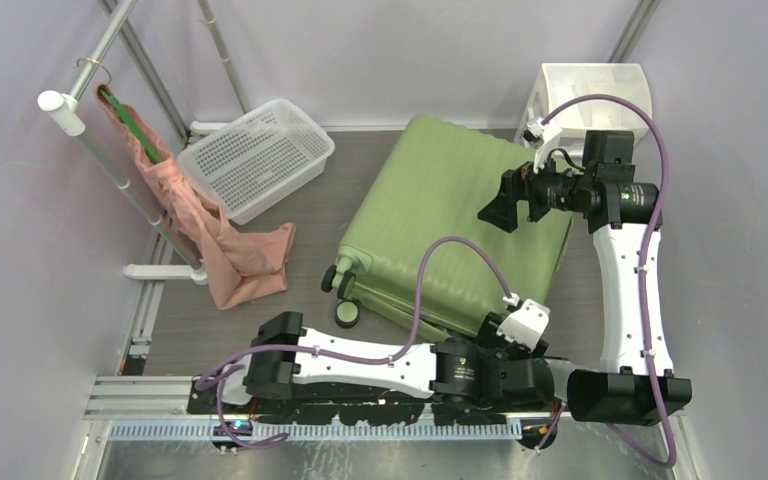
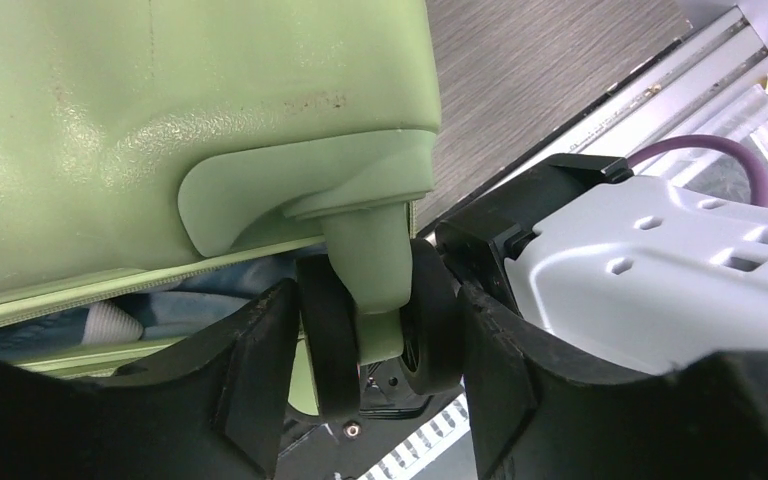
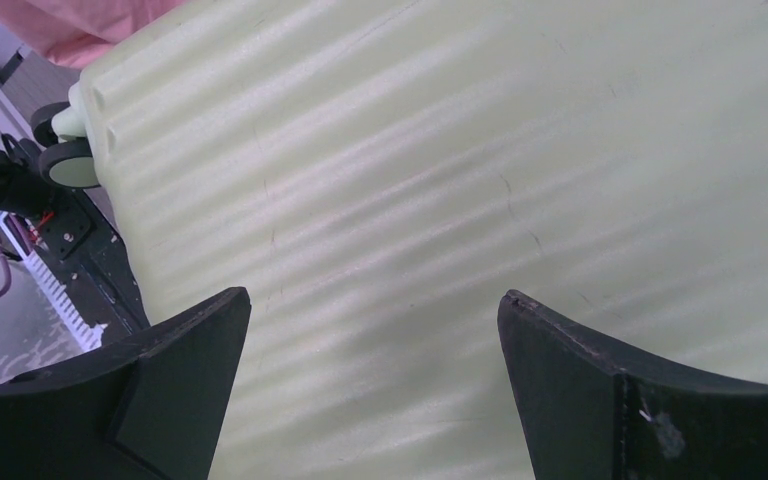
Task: Open, take out, and arrange the luggage
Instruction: Open the luggage at the center of the board.
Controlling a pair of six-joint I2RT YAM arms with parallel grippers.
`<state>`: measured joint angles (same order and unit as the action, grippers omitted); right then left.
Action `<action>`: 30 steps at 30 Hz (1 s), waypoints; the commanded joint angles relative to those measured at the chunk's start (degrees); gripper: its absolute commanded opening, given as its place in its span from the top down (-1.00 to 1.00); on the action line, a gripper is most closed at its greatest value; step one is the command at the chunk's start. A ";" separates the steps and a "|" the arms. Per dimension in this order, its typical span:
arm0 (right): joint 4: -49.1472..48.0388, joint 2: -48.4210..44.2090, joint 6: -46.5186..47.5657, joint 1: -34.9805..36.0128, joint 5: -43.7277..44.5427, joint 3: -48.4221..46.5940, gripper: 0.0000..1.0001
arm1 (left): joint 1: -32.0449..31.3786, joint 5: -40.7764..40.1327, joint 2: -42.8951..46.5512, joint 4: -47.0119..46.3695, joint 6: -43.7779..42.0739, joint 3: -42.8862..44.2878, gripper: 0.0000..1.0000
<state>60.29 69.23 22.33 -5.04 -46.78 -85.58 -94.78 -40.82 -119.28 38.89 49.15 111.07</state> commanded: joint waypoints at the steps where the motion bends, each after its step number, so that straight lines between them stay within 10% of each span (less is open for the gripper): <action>1: 0.02 -0.69 0.52 -0.41 -2.08 -0.12 -1.00 | -0.19 -3.53 -1.22 5.36 0.88 4.28 -0.11; 8: 0.89 -0.79 1.11 -0.54 -1.89 -0.73 -0.99 | 0.04 -2.86 -0.68 4.54 -3.13 4.60 -0.02; 16: 1.89 -0.88 0.98 -0.67 0.08 -5.76 -1.00 | 1.68 -0.12 9.94 -8.06 -10.28 -6.47 0.97; 30: -4.60 4.92 -14.62 -10.82 5.51 -22.98 -1.00 | 11.21 8.64 35.94 -26.15 -9.66 -30.04 1.00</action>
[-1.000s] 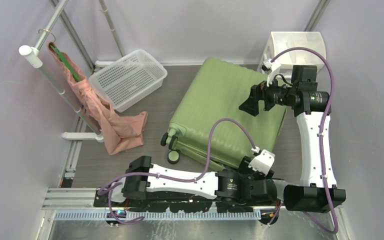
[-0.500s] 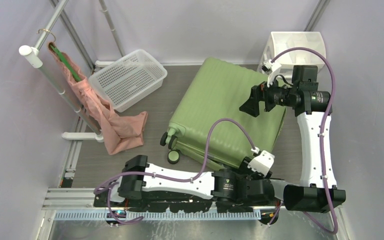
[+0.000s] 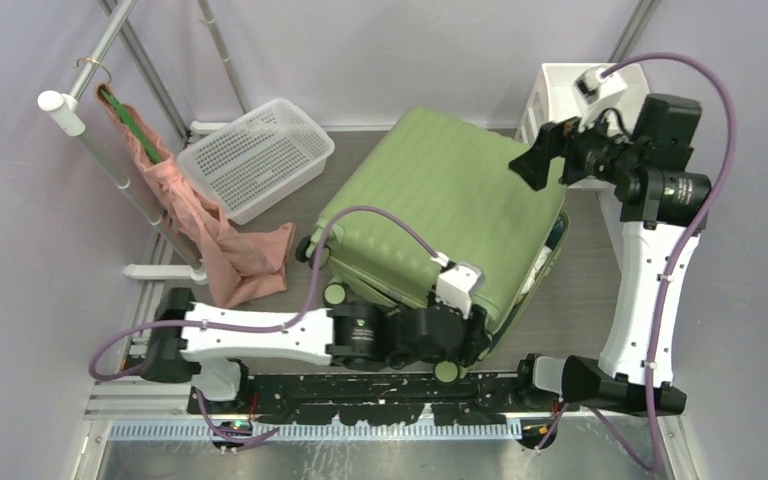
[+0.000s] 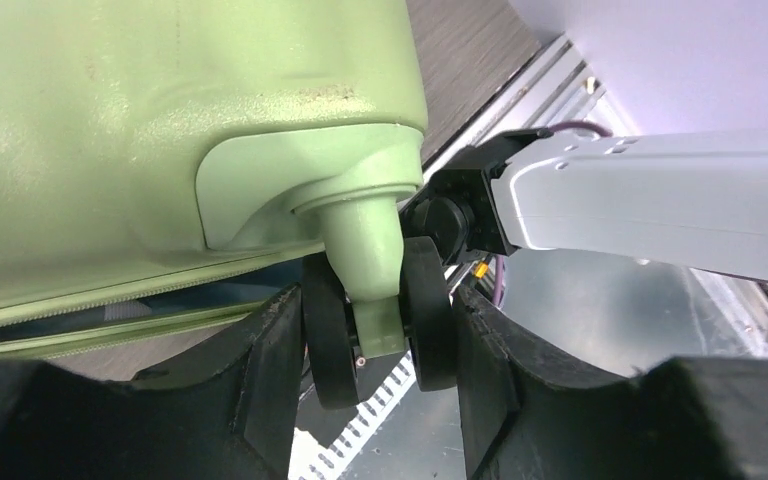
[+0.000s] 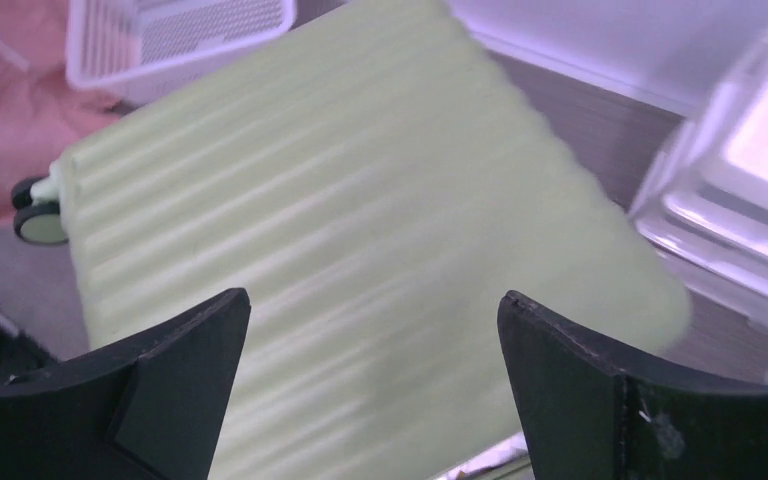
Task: Open, take out, and arrange the luggage
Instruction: Open the luggage at the center of the board.
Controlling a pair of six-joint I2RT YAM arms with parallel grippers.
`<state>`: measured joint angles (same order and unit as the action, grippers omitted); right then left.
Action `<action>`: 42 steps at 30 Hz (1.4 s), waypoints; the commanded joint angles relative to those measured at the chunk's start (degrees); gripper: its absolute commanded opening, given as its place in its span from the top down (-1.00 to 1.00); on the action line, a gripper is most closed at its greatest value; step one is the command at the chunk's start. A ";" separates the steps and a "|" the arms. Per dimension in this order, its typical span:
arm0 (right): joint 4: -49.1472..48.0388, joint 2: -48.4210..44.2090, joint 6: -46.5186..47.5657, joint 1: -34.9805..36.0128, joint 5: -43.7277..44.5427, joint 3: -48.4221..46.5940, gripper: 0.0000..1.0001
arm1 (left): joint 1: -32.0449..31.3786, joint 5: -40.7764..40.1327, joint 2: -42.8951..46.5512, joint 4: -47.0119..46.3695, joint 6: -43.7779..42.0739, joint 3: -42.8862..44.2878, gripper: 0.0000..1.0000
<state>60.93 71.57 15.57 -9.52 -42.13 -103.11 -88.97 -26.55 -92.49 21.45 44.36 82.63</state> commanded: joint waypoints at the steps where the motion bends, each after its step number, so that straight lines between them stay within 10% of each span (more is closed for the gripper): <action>1: -5.65 3.63 -9.35 -8.90 -0.58 -6.83 -1.00 | 6.20 -5.24 10.71 -8.93 -4.89 -2.44 1.00; 16: -12.23 10.51 -12.21 -28.21 -3.15 -0.55 -0.85 | 18.07 0.52 22.73 -9.23 -5.69 -5.61 1.00; 42: -17.36 19.00 -4.20 -18.29 8.34 29.15 -0.46 | 27.91 -6.50 30.67 -14.45 -11.68 -4.70 1.00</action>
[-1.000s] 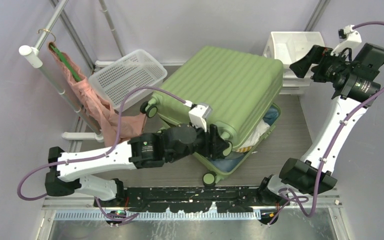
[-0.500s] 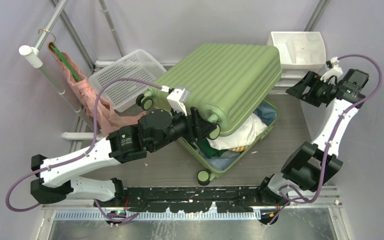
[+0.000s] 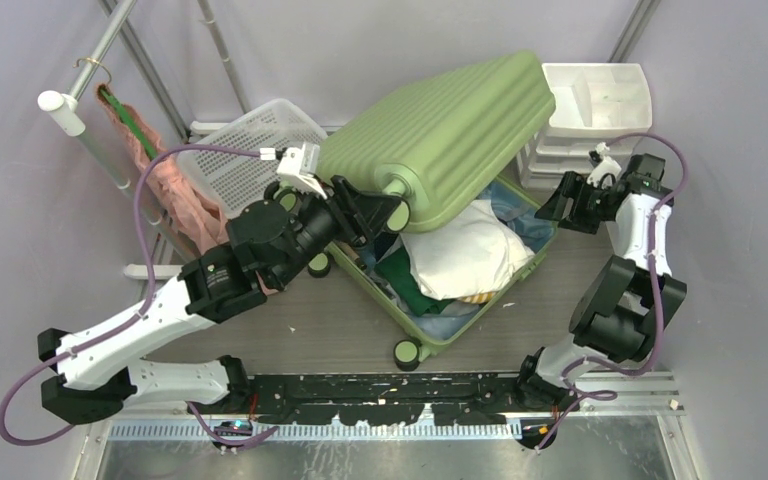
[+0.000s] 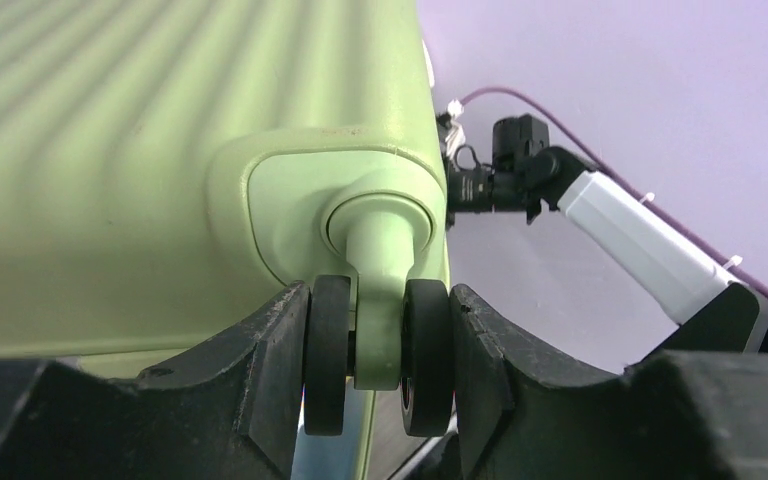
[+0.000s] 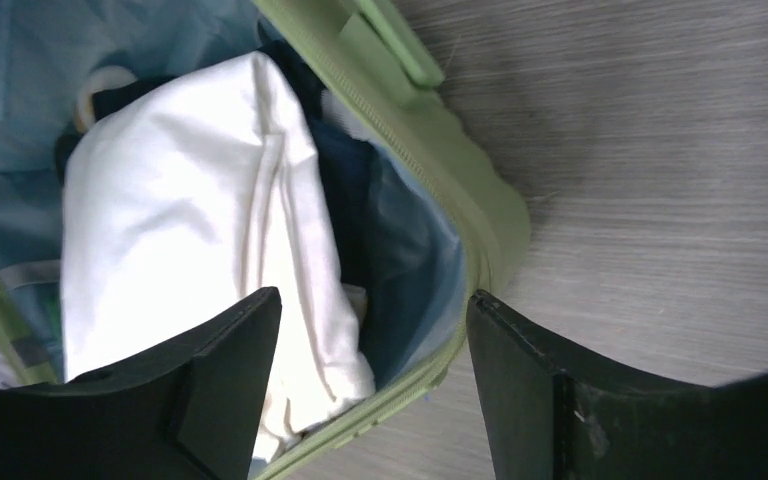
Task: Open, take out, and arrange the luggage
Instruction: Open the luggage at the center of the board.
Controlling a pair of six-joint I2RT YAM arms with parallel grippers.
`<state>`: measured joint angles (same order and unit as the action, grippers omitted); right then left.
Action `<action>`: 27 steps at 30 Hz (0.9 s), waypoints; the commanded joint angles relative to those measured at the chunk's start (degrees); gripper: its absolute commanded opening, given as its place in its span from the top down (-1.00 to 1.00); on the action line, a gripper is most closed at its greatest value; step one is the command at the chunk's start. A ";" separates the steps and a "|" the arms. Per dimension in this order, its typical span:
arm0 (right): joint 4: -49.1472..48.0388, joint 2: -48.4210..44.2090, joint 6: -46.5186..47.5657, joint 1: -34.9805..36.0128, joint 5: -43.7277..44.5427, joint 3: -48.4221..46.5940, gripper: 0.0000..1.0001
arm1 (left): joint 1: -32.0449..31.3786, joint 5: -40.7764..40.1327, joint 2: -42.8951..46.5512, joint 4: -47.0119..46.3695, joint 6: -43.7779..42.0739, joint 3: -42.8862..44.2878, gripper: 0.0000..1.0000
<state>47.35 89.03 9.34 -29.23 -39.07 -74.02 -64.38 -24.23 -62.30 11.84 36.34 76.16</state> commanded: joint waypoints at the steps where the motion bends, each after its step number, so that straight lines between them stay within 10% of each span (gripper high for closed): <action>1: -4.07 2.07 2.48 1.84 6.29 0.22 -0.45 | 3.63 -8.94 0.51 -4.89 -4.12 1.91 1.00; 16: -4.63 5.13 8.15 5.50 16.08 -1.65 0.70 | 6.66 -13.29 1.13 -3.87 -10.01 2.97 1.00; 27: -5.08 8.96 10.97 5.50 23.43 -12.36 0.91 | 10.54 -18.65 1.66 -2.49 -17.24 4.00 1.00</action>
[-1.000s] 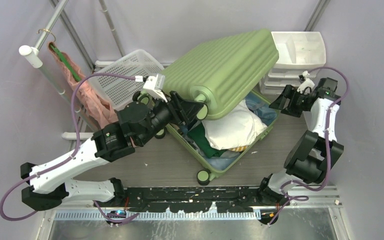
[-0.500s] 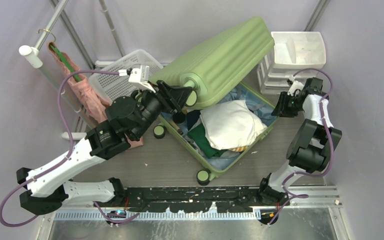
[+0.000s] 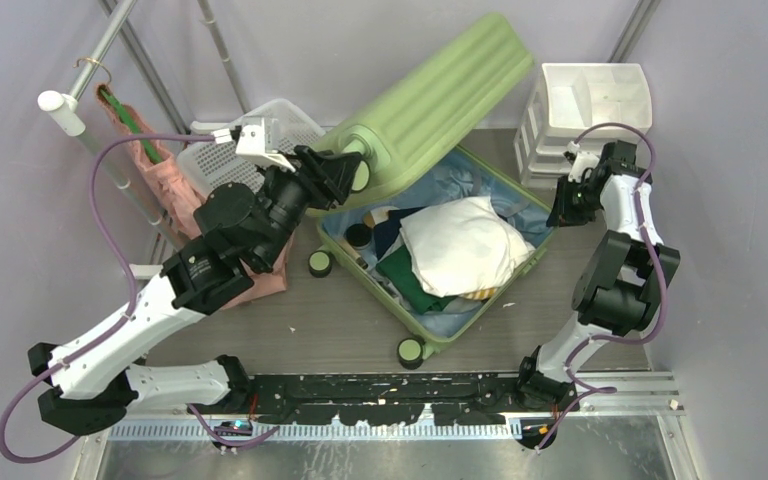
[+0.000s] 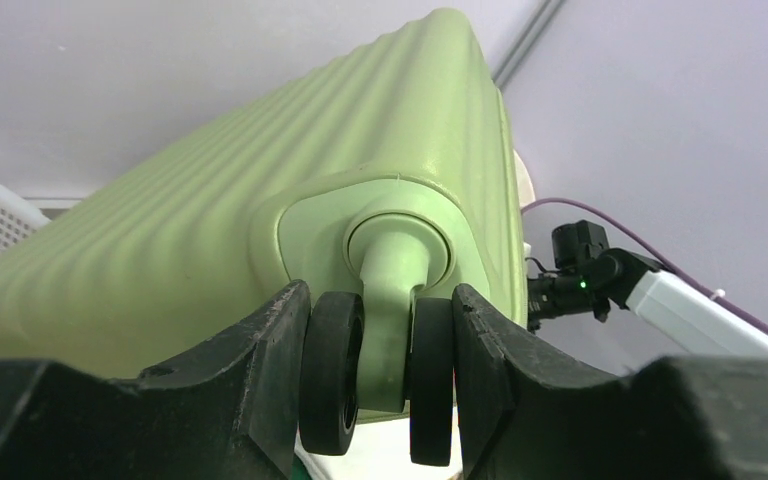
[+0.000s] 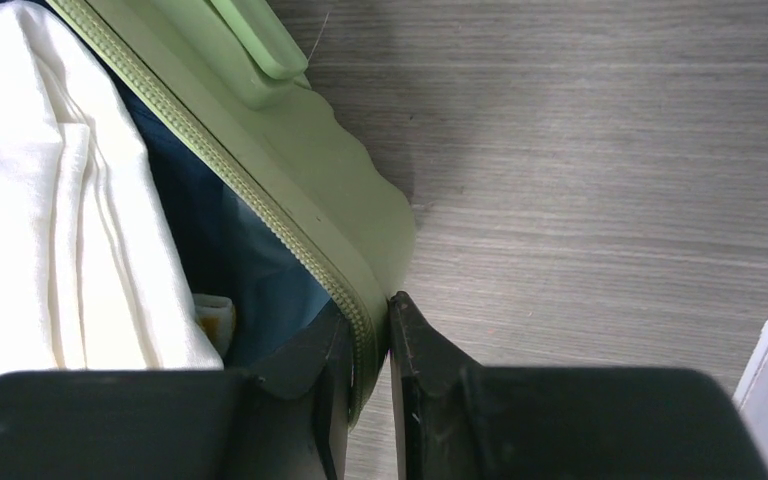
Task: Open, take out, and arrange the luggage
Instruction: Open the luggage at the center of the board.
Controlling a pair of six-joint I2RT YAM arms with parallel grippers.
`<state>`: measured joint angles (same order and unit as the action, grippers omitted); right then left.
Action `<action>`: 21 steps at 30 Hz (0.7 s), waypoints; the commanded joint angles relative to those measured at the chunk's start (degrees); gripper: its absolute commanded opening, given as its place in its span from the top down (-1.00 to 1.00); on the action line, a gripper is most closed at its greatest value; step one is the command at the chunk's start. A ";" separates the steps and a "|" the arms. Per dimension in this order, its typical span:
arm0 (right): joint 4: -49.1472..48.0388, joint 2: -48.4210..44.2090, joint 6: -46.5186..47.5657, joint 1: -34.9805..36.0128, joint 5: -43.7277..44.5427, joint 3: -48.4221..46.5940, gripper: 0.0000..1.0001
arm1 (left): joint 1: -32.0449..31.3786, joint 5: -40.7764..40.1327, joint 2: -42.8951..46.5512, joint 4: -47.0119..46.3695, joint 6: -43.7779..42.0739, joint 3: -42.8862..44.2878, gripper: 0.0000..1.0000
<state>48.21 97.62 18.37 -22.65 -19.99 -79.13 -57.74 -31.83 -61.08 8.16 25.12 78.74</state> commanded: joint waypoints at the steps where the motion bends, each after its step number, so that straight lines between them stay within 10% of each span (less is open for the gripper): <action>1: -5.97 0.96 1.98 -1.08 4.54 -8.10 0.93 | 4.70 -11.04 0.38 1.45 -6.31 1.49 1.00; 21: -6.04 4.86 3.70 -3.94 5.84 -12.95 0.94 | 16.50 -18.81 -3.50 -5.63 -21.66 1.82 1.00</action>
<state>48.90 104.01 19.90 -22.50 -19.55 -86.41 -44.49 -36.42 -62.83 0.86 12.93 79.72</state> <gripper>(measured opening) 0.223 0.523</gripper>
